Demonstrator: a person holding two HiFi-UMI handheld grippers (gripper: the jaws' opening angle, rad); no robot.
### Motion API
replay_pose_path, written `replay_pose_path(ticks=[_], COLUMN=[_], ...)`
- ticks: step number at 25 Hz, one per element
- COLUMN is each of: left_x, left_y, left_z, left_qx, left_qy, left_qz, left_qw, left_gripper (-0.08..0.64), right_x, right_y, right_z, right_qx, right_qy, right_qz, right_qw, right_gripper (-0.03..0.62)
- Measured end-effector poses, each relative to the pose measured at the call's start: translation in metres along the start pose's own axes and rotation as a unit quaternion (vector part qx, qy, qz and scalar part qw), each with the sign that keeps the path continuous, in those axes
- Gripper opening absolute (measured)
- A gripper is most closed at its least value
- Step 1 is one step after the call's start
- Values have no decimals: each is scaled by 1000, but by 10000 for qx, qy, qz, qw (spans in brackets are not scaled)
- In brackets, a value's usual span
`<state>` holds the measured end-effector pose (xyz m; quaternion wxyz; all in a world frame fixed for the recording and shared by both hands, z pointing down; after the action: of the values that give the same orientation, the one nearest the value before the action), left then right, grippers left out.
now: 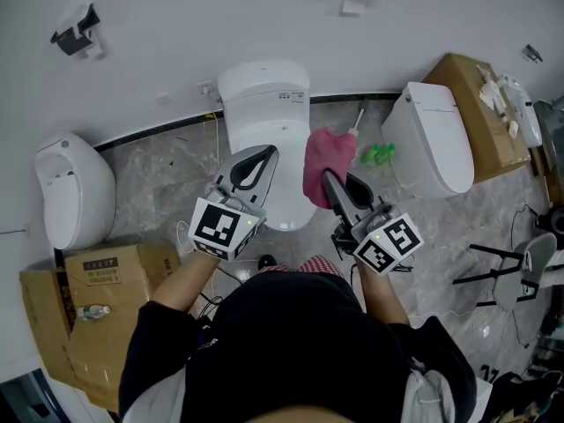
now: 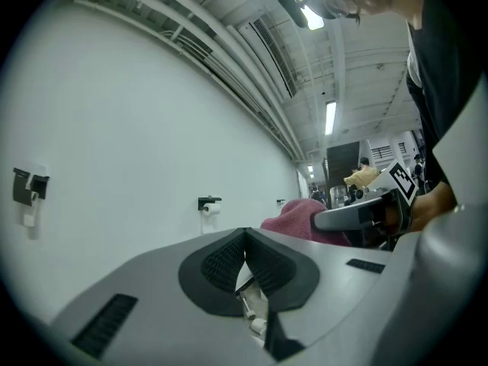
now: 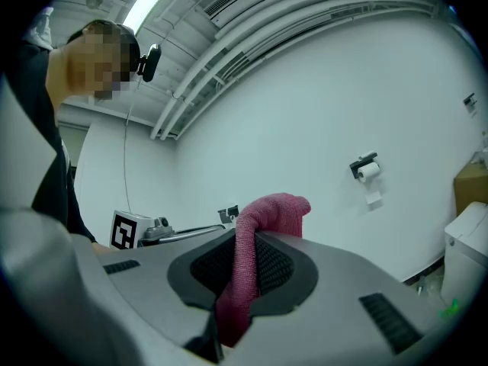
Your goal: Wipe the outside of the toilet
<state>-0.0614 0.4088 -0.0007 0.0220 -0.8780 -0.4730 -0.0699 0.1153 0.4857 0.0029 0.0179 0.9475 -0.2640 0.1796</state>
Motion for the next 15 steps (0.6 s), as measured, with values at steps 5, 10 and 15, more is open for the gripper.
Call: replay_pose_path(ticks=[5, 10, 15], left_x=[-8, -22, -45], left_y=[11, 26, 48], left_z=[-6, -10, -10], left_qx=[-10, -103, -184], left_qy=[-65, 23, 114], left_qz=[-24, 73, 273], left_qw=[10000, 9999, 9994], left_gripper=[9, 9, 9], right_x=[11, 33, 61], right_y=[10, 29, 61], right_z=[0, 1, 5], right_qx=[-55, -20, -91], right_qy=[8, 84, 168], right_qz=[-18, 116, 365], right_qw=[10000, 9999, 9992], right_gripper=[55, 55, 55])
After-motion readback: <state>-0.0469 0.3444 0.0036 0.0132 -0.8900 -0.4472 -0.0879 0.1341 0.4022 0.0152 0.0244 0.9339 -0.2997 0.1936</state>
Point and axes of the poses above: the fingertips, and each gripper's own axes: y forward along the fingers, x to its right, z out of its top, the point moved 7 cm from there along -y, backward along the fingers, and after that the axes turned 5 degrees about y, right-handed, at the moved point
